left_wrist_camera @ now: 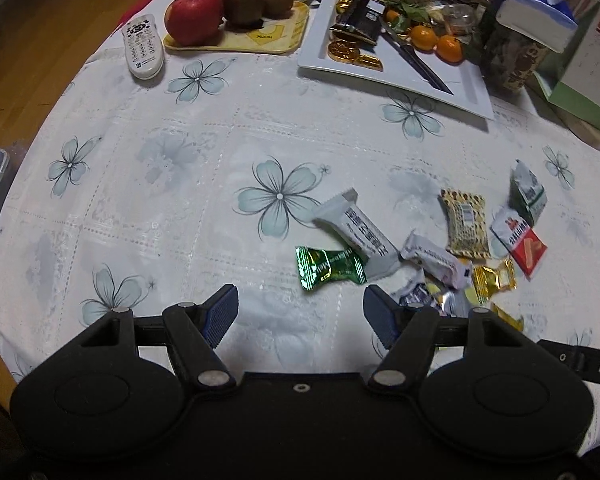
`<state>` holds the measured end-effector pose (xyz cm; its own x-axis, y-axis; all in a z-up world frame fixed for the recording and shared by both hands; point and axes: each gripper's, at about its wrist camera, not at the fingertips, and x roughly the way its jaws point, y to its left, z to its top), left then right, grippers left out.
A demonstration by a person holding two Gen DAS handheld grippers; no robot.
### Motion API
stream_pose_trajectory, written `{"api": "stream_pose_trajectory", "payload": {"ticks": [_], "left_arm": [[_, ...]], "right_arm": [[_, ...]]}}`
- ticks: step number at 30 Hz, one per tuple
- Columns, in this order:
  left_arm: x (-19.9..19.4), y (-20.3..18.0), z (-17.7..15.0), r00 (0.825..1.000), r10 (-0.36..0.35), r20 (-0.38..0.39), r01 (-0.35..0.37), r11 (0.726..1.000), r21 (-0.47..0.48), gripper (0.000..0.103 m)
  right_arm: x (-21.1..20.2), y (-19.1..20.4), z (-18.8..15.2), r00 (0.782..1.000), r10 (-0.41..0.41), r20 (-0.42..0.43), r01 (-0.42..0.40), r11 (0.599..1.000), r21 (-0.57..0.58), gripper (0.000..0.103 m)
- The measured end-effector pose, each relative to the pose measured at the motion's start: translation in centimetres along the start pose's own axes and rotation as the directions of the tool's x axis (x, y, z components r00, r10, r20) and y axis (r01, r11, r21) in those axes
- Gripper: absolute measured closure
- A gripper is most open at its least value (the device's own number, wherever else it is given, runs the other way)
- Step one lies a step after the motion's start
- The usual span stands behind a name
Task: Organize snacks
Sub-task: 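Move both tools forward over the snack pile, then close left tool on green foil candy while right tool grasps yellow-green snack bag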
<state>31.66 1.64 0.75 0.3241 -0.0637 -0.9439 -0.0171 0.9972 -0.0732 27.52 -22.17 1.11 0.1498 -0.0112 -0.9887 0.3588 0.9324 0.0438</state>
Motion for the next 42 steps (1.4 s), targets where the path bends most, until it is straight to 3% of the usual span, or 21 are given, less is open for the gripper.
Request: {"api": "stream_pose_trajectory", "payload": {"ticks": [7, 13, 17, 23, 32, 42], "left_arm": [[4.0, 1.5, 3.2, 0.999, 0.013, -0.050, -0.019, 0.992, -0.126, 0.035], [6.7, 0.9, 4.3, 0.993, 0.022, -0.113, -0.038, 0.989, -0.145, 0.035], [7.4, 0.3, 3.6, 0.985, 0.081, -0.152, -0.096, 0.992, -0.088, 0.035], [5.9, 0.1, 1.9, 0.986, 0.015, -0.168, -0.021, 0.999, -0.038, 0.036], [4.7, -1.0, 0.5, 0.976, -0.041, -0.214, 0.058, 0.996, 0.072, 0.036], [3.4, -1.9, -0.6, 0.985, -0.065, -0.160, 0.095, 0.978, 0.186, 0.036]], "right_arm": [[1.8, 0.6, 1.9, 0.999, 0.031, -0.043, -0.028, 0.998, 0.060, 0.016], [2.7, 1.1, 2.4, 0.996, 0.045, -0.077, -0.037, 0.995, 0.095, 0.016], [2.5, 1.5, 2.1, 0.996, 0.051, -0.076, -0.045, 0.996, 0.073, 0.016], [2.6, 1.3, 2.3, 0.996, 0.035, -0.077, -0.030, 0.998, 0.063, 0.016], [4.6, 0.0, 2.9, 0.989, 0.021, -0.149, 0.000, 0.990, 0.138, 0.016], [6.5, 2.7, 2.0, 0.979, 0.029, -0.202, -0.017, 0.998, 0.061, 0.020]]}}
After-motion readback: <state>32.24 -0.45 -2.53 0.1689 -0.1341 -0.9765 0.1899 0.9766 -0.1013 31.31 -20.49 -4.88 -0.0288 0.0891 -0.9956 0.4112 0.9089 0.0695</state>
